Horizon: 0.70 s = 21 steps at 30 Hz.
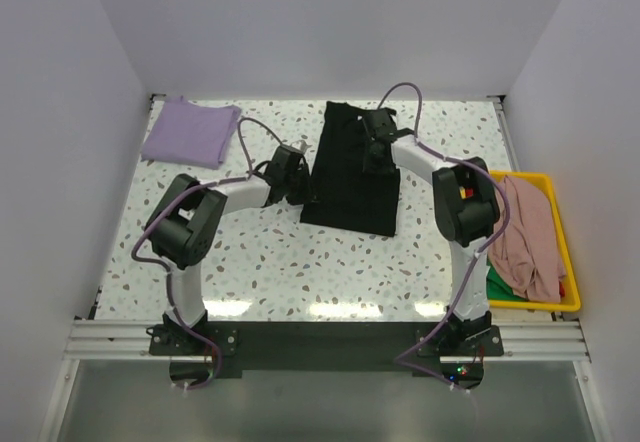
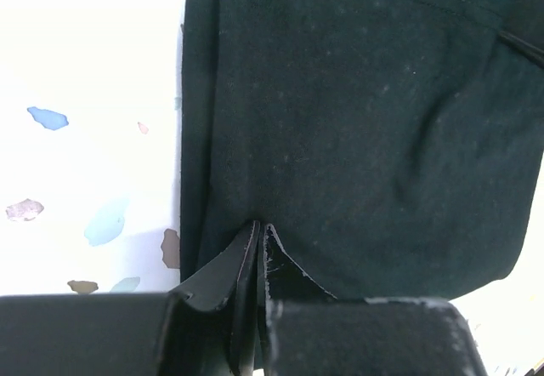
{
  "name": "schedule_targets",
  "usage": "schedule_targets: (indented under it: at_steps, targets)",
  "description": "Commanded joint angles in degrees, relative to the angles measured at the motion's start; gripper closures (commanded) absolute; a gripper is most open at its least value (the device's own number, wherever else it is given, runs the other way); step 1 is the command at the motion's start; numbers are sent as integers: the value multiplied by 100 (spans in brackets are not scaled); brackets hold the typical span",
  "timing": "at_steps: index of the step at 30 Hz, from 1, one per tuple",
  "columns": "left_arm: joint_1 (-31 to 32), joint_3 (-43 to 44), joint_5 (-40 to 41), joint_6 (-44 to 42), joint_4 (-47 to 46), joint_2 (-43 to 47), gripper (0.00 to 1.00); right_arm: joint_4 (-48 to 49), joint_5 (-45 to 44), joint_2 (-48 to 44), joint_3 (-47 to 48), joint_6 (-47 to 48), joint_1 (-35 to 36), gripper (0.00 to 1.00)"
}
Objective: Fold and stack the t-shirts
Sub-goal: Fold the tshirt
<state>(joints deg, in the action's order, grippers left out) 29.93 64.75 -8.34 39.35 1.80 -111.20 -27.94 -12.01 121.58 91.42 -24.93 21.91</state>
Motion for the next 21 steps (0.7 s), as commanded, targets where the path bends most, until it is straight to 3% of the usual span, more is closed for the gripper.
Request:
schedule_targets:
  at_steps: [1, 11, 21]
  targets:
    - [13, -305, 227, 81, -92, 142, 94, -133, 32, 76, 271, 172, -169, 68]
    - [13, -507, 289, 11, -66, 529, 91, -465, -179, -581, 535, 401, -249, 66]
    - [13, 177, 61, -279, -303, 688, 73, -256, 67, -1672, -825, -65, -205, 65]
